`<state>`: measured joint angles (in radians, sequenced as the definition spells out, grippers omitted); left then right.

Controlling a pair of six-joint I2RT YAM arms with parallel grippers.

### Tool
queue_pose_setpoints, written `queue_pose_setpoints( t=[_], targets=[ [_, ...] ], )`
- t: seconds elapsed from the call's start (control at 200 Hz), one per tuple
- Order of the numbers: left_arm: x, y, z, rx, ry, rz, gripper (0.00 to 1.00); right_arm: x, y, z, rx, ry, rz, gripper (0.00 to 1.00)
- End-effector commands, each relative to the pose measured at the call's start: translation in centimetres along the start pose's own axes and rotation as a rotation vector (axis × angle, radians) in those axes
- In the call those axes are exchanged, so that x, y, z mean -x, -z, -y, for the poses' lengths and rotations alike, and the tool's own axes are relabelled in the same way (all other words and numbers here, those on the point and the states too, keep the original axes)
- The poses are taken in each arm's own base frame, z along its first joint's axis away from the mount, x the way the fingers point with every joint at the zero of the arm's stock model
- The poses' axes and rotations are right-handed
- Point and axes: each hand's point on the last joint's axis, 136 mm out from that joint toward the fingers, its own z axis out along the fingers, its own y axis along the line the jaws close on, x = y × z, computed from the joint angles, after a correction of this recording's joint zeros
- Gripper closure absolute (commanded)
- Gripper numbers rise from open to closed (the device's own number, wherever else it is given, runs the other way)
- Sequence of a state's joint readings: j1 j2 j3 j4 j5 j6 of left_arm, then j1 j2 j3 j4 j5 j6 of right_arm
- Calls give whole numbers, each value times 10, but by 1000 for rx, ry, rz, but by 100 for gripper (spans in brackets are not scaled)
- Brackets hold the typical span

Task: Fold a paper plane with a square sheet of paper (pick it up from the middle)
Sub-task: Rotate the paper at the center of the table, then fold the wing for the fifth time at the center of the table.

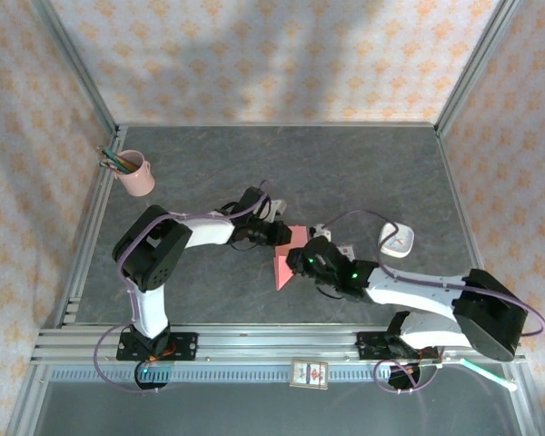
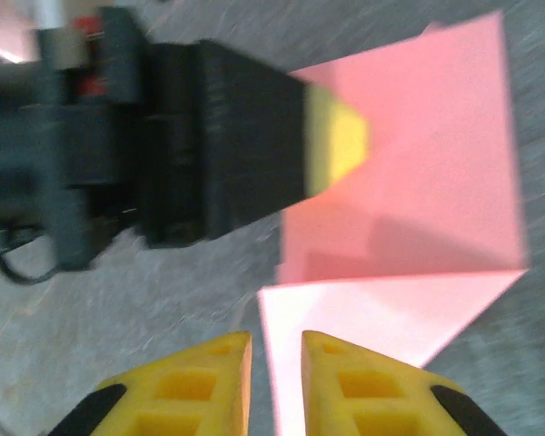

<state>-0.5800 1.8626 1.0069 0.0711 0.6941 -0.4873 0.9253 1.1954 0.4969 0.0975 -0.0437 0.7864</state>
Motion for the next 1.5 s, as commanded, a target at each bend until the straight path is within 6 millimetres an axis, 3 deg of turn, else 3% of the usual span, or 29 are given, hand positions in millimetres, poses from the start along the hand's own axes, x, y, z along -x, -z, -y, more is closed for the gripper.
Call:
queue_pose_setpoints(
  t=[0.0, 0.09, 0.17, 0.32, 0.42, 0.486, 0.741, 1.036, 1.492],
  targets=[
    [31, 33, 22, 7, -64, 122, 76, 17, 10, 22, -65, 61, 37, 77],
    [26, 55, 35, -34, -16, 197, 75, 32, 11, 31, -80, 59, 33, 74],
    [7, 63, 42, -71, 54, 205, 76, 39, 7, 40, -100, 59, 2, 71],
    [-40, 53, 43, -96, 137, 131, 85, 52, 2, 53, -158, 68, -18, 65],
    [-58, 40, 47, -131, 157, 75, 89, 60, 0, 57, -178, 79, -10, 61],
    [-62, 34, 46, -127, 155, 53, 91, 61, -2, 58, -188, 90, -14, 58],
    [-66, 17, 11, -24, 169, 10, 96, 51, -8, 58, -180, 93, -72, 51],
    [-84, 14, -17, -18, 224, -29, 98, 28, -18, 44, -83, 79, -198, 48],
    [-104, 20, -32, -94, 301, -39, 100, -4, -31, 40, 22, -26, -312, 44]
  ],
)
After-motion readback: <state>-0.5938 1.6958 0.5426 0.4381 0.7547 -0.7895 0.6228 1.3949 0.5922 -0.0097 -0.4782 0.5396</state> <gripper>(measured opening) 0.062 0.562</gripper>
